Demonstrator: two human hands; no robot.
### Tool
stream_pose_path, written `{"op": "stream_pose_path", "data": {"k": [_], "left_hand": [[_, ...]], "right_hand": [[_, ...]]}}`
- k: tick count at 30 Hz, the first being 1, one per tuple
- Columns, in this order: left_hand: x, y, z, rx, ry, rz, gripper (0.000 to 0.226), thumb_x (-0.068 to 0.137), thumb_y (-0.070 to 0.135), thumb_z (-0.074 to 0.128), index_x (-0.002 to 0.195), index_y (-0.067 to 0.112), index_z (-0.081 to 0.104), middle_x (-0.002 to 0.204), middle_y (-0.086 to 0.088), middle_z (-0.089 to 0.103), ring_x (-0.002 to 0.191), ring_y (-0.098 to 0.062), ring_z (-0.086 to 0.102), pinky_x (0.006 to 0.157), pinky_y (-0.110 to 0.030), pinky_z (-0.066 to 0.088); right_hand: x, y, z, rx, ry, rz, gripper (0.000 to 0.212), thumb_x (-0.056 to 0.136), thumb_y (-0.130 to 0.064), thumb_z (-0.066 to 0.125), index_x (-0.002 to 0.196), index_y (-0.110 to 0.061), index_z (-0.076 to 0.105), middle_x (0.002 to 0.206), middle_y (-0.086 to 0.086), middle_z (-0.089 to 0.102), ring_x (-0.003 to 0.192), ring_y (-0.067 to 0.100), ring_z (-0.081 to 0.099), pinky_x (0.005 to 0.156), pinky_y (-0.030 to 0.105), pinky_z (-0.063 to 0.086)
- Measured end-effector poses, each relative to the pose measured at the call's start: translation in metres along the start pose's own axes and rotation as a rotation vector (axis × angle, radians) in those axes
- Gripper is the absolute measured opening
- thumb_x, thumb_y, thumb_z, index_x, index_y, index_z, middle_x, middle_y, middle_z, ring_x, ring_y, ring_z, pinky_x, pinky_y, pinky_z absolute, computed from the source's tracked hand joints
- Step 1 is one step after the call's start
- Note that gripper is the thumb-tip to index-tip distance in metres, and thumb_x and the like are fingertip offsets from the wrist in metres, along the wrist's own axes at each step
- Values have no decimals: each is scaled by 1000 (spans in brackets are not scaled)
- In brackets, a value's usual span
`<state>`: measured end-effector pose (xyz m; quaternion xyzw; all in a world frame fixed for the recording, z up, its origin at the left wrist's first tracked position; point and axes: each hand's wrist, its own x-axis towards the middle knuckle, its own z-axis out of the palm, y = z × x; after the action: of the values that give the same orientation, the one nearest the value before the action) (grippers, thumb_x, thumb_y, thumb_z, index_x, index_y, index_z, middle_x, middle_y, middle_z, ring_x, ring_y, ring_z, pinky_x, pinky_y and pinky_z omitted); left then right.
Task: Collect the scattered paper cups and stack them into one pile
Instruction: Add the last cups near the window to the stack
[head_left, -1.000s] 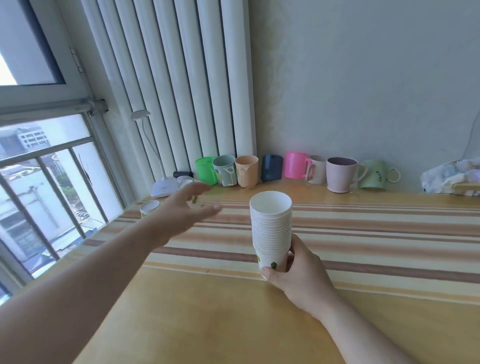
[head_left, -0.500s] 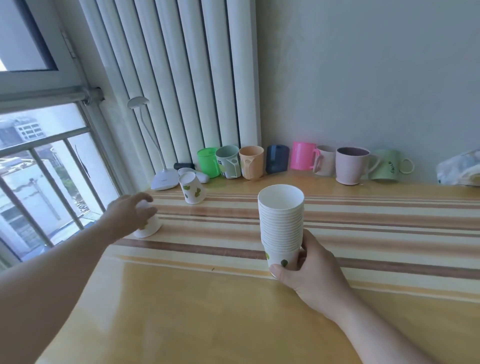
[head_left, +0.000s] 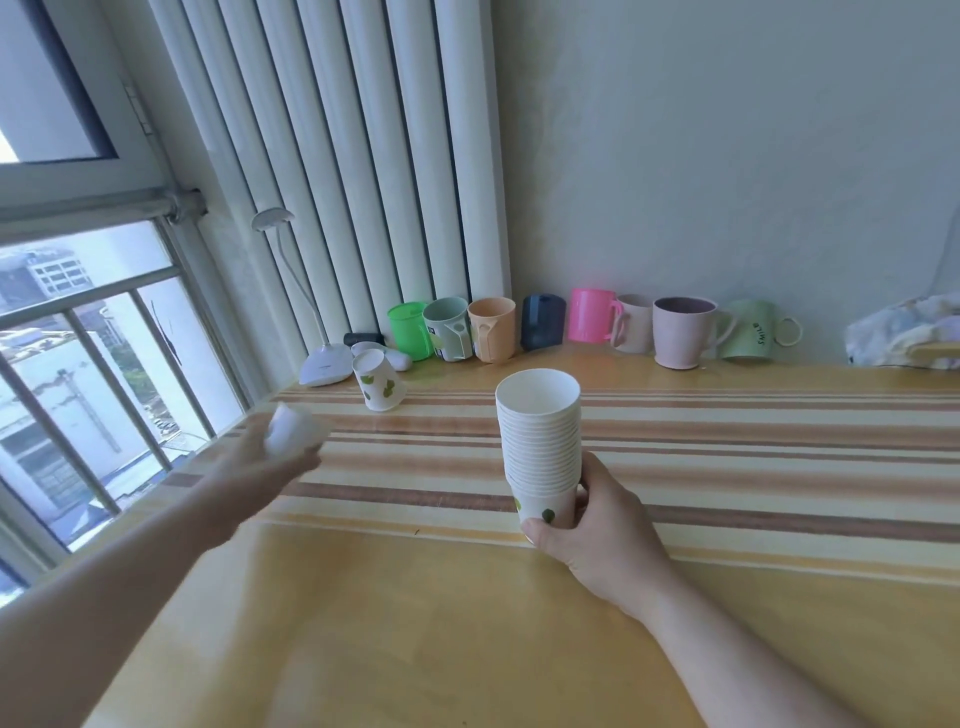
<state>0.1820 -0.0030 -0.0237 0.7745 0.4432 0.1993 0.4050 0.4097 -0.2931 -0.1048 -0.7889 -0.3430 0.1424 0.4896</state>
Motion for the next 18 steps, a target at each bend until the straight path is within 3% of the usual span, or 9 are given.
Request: {"op": "stream_pose_path", "data": {"k": [2, 5, 7, 9, 11, 14, 16, 18], "left_hand": [[-16, 46, 29, -320, -154, 138, 82, 59, 43, 89, 134, 26, 60, 128, -11, 70, 112, -30, 66, 100, -44, 50], [-41, 115, 63, -518, -350, 375, 64, 74, 25, 86, 133, 18, 63, 124, -6, 78, 119, -25, 72, 113, -43, 51], [-55, 152, 77, -571, -426, 484, 63, 83, 21, 83, 140, 7, 61, 130, -12, 77, 123, -24, 73, 111, -38, 55], [-65, 179, 86, -566, -404, 548, 45, 91, 14, 79, 133, 5, 64, 124, -15, 78, 113, -18, 77, 97, -26, 62], [-69, 190, 93, -474, -378, 571, 39, 90, 12, 84, 125, 10, 67, 114, -8, 81, 105, -14, 79, 89, -24, 63], [-69, 183, 105, -208, -384, 510, 54, 85, 14, 92, 126, 30, 62, 117, 3, 77, 102, -1, 74, 88, -26, 59], [-66, 172, 110, -183, -463, 431, 58, 85, 16, 93, 126, 38, 58, 117, 9, 75, 99, 9, 72, 90, -25, 55], [-60, 158, 112, -218, -574, 398, 69, 81, 23, 96, 136, 34, 56, 130, 6, 75, 117, 0, 71, 103, -33, 53]], "right_hand": [[-1, -1, -1, 3, -6, 0, 51, 77, -38, 88, 116, -50, 56, 99, -21, 77, 89, -11, 69, 73, 20, 53], [-2, -1, -3, 0, -4, -6, 50, 79, -35, 88, 112, -53, 55, 99, -21, 78, 91, -9, 69, 74, 21, 54], [-2, 0, -3, -2, -2, -5, 51, 78, -36, 88, 114, -53, 56, 99, -21, 78, 91, -6, 71, 78, 27, 58], [-2, 0, -3, -5, -2, -2, 51, 77, -37, 88, 114, -51, 56, 99, -20, 78, 91, -5, 70, 80, 29, 60], [-2, 0, -3, -5, 1, -2, 50, 77, -37, 87, 114, -50, 57, 98, -19, 78, 90, -4, 70, 80, 30, 61], [-2, 0, -3, -5, 2, -4, 49, 76, -39, 87, 114, -49, 57, 96, -18, 78, 89, 0, 72, 80, 33, 62], [-2, -1, -3, -4, 0, -6, 50, 76, -41, 86, 115, -49, 57, 97, -19, 78, 89, -1, 72, 81, 33, 62], [-2, -2, -3, 0, -2, -13, 52, 76, -41, 87, 118, -50, 56, 99, -20, 78, 90, -1, 72, 83, 34, 62]]}}
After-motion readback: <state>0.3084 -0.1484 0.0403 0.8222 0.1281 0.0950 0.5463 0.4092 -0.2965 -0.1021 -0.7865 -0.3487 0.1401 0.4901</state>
